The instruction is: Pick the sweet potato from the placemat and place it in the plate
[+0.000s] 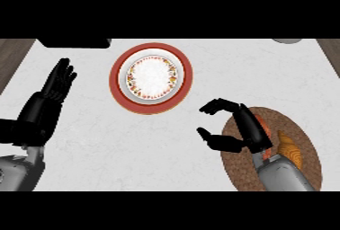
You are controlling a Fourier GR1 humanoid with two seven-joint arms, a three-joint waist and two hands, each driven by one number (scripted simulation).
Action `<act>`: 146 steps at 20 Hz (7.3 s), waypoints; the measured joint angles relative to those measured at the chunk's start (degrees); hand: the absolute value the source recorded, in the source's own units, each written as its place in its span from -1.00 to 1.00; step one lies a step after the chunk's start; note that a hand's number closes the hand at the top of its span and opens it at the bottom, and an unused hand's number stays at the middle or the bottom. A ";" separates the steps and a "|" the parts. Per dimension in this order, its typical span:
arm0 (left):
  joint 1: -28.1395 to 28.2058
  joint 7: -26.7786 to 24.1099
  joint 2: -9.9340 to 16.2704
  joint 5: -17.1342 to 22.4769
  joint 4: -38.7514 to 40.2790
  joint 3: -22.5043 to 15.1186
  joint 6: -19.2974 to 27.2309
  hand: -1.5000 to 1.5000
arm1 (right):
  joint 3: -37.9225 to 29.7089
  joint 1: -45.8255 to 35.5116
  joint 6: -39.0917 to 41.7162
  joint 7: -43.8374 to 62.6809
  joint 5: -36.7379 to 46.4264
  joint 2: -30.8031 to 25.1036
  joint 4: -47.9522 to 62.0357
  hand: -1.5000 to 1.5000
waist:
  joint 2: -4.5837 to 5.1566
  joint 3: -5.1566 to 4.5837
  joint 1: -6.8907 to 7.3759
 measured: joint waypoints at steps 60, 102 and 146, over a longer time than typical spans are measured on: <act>-2.16 4.32 -7.79 -8.50 0.91 11.31 -11.81 0.00 | -4.86 -1.53 39.20 35.49 26.13 -8.91 6.22 -1.00 | -0.22 0.23 -0.34; -4.77 5.54 -9.82 -10.49 2.00 14.71 -15.06 0.00 | 10.99 -2.60 10.85 60.32 68.45 14.76 -25.12 1.00 | -0.27 0.17 0.03; -10.93 6.42 -13.98 -12.63 2.78 10.67 -16.70 0.00 | -5.62 -51.82 -34.94 37.56 21.11 16.20 56.98 -1.00 | 2.39 0.27 7.98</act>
